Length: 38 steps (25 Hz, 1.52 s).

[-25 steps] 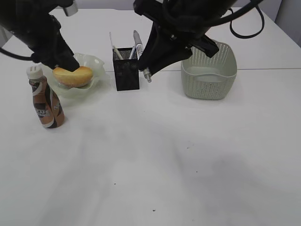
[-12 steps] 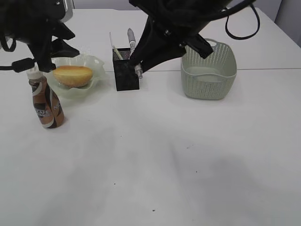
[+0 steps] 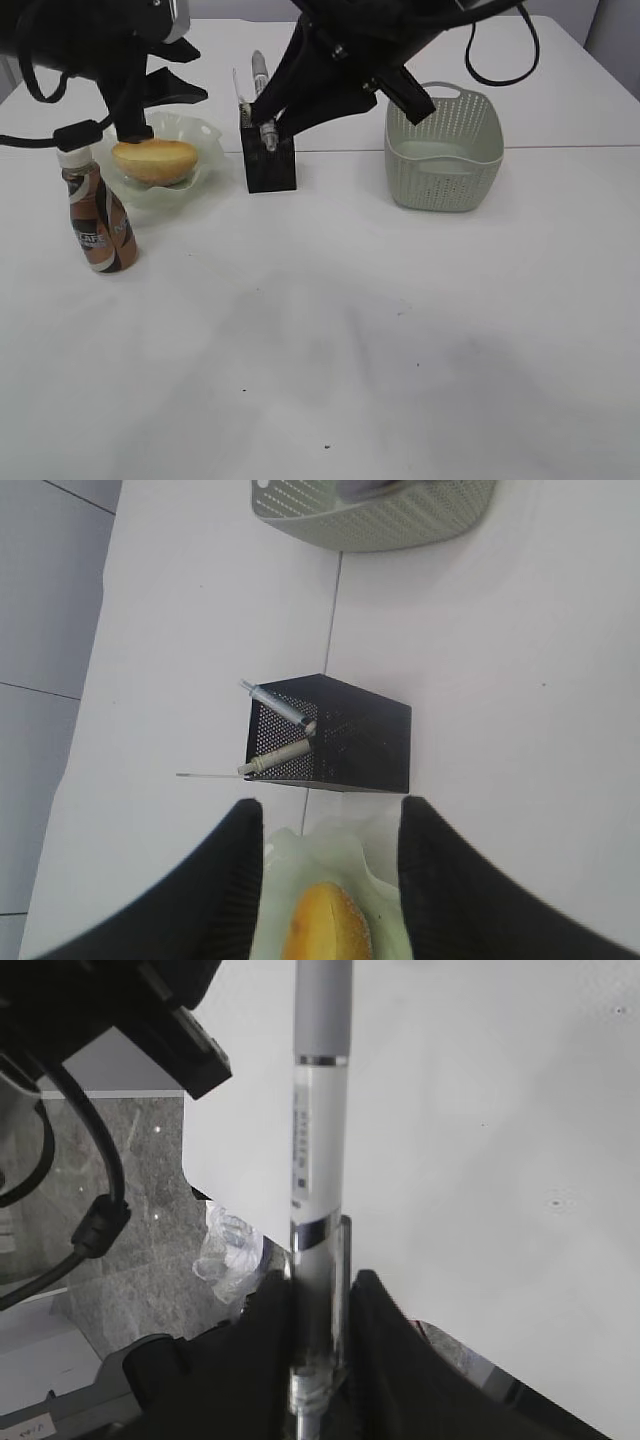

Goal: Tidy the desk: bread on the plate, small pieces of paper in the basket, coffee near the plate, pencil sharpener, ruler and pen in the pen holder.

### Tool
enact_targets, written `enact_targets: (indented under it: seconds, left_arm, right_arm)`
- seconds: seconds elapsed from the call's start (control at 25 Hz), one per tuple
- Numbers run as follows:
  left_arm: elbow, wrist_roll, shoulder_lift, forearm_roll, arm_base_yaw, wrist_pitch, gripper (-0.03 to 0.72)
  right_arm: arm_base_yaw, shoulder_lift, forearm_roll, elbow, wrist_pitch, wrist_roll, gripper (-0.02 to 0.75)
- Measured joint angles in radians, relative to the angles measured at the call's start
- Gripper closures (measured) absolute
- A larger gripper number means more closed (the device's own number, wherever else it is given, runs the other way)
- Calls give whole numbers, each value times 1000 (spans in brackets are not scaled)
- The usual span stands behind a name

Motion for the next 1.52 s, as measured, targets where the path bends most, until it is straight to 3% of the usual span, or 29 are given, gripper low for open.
enact_targets:
  seconds: [0.12, 0.28, 0.64, 1.0, 1.2, 1.52]
  left_arm:
    - [2, 77, -3, -85, 0, -7, 356]
    - [36, 119, -39, -120, 0, -12, 348]
    - [106, 297, -108, -319, 0, 5, 270]
    - [108, 323, -109, -424, 0, -11, 266]
    - [108, 324, -109, -551, 0, -37, 281]
    - [121, 325, -110, -495, 0, -28, 285]
  right_arm:
    - [0, 0, 11, 0, 0, 5, 635]
    - [0, 0, 21, 0, 0, 10, 635]
    - [0, 0, 86, 0, 0, 10, 635]
    - [0, 0, 103, 0, 0, 12, 634]
    - [0, 0, 135, 0, 0, 12, 631]
    - [0, 0, 172, 0, 0, 12, 629]
